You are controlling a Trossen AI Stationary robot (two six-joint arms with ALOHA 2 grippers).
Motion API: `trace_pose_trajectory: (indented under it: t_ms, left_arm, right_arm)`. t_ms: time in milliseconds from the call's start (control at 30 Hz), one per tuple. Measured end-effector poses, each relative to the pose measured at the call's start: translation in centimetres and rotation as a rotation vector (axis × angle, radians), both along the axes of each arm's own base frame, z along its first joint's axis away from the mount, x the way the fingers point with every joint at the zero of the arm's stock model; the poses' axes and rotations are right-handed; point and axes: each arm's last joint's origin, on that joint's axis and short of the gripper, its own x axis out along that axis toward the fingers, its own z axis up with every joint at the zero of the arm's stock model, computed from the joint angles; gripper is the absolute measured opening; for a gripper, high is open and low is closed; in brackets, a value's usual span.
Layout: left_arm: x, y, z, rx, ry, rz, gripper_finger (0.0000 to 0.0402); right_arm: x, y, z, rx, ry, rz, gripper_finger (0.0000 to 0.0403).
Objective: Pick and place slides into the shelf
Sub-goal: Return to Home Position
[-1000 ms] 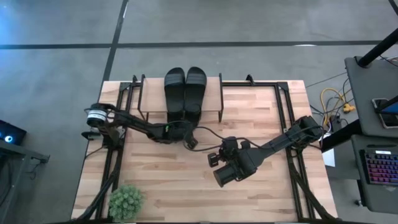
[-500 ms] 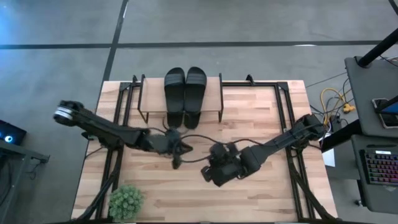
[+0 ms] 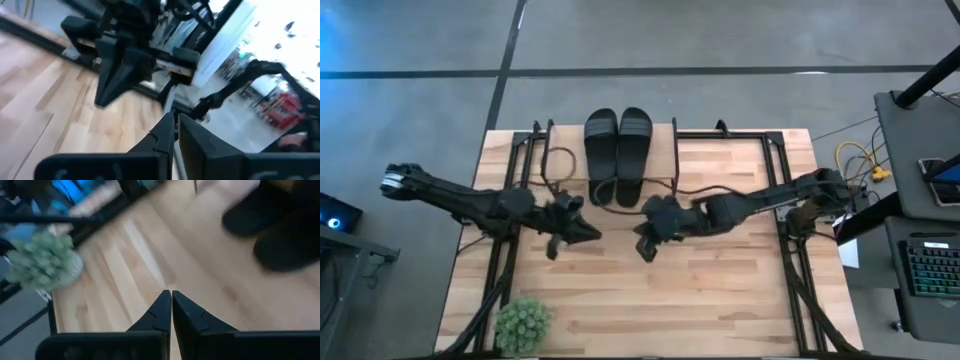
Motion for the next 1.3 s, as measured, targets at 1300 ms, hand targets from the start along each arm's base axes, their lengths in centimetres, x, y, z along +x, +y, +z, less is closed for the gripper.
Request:
trace_pose_trajectory:
  t_ms: [1300]
  left_arm:
    - [-10.3, 2.3, -5.1, 0.000, -0.417, -0.023, 0.0010]
  right_arm:
    - [-24.2, -4.9, 2.7, 0.028, -0.681, 0.154, 0.0009]
